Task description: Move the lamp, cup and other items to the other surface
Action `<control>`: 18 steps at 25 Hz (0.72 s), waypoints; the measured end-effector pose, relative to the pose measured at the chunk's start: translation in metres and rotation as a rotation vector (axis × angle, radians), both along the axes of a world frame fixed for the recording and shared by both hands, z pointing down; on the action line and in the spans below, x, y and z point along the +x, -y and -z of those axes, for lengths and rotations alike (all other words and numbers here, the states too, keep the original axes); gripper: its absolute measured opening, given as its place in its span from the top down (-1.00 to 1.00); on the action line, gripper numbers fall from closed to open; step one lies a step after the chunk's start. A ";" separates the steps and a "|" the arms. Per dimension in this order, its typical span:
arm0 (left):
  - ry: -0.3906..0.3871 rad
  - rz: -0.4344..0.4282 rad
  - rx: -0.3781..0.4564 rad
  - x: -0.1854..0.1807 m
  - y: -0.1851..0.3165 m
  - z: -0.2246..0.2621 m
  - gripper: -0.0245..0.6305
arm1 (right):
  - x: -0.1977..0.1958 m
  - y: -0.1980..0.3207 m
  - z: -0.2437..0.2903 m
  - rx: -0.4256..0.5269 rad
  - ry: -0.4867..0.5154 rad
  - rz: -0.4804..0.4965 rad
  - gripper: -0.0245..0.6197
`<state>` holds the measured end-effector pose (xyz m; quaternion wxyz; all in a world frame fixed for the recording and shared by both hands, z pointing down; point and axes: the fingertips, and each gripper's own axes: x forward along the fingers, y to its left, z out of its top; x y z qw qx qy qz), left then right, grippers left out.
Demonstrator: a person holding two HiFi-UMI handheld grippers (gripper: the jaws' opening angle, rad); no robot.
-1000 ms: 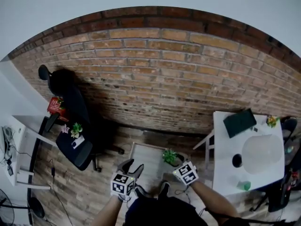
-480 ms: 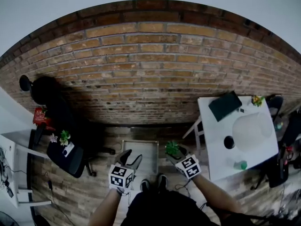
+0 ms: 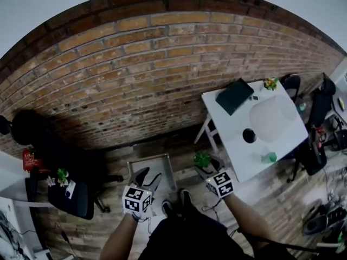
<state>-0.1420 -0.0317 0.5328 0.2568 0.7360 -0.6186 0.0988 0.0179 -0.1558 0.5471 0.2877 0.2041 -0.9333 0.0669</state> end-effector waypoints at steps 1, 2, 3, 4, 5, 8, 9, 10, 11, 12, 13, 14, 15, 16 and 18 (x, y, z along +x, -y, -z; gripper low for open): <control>-0.004 -0.022 -0.003 0.005 0.001 -0.002 0.25 | 0.011 0.002 -0.001 0.002 -0.003 -0.032 0.09; -0.006 -0.043 -0.005 0.011 0.003 -0.005 0.25 | 0.022 0.004 -0.002 0.002 -0.005 -0.063 0.09; -0.007 -0.062 -0.008 0.017 0.004 -0.008 0.25 | 0.033 0.006 -0.004 0.002 -0.006 -0.094 0.09; -0.008 -0.079 -0.011 0.022 0.005 -0.010 0.25 | 0.045 0.007 -0.006 0.001 -0.008 -0.124 0.09; -0.009 -0.096 -0.013 0.028 0.007 -0.011 0.25 | 0.057 0.007 -0.008 0.001 -0.011 -0.152 0.09; -0.009 -0.146 -0.013 0.050 0.013 -0.013 0.25 | 0.095 0.009 -0.012 0.005 -0.022 -0.228 0.09; -0.005 -0.161 -0.014 0.057 0.016 -0.012 0.25 | 0.108 0.010 -0.013 0.005 -0.023 -0.251 0.09; 0.000 -0.175 -0.015 0.065 0.020 -0.011 0.25 | 0.120 0.012 -0.014 0.004 -0.022 -0.273 0.09; 0.006 -0.188 -0.016 0.072 0.024 -0.010 0.25 | 0.132 0.014 -0.015 0.002 -0.019 -0.294 0.09; 0.013 -0.199 -0.015 0.079 0.029 -0.009 0.25 | 0.143 0.017 -0.017 0.000 -0.017 -0.314 0.09; 0.017 -0.207 -0.013 0.086 0.035 -0.007 0.25 | 0.154 0.020 -0.018 -0.002 -0.016 -0.331 0.09; 0.021 -0.214 -0.011 0.093 0.040 -0.005 0.25 | 0.165 0.023 -0.020 -0.003 -0.019 -0.345 0.09; 0.024 -0.219 -0.009 0.100 0.045 -0.003 0.25 | 0.175 0.026 -0.023 -0.004 -0.023 -0.354 0.09; 0.027 -0.223 -0.009 0.108 0.049 -0.001 0.25 | 0.185 0.029 -0.025 -0.004 -0.030 -0.361 0.09; 0.037 -0.232 -0.012 0.125 0.056 0.000 0.25 | 0.204 0.037 -0.030 0.002 -0.049 -0.369 0.09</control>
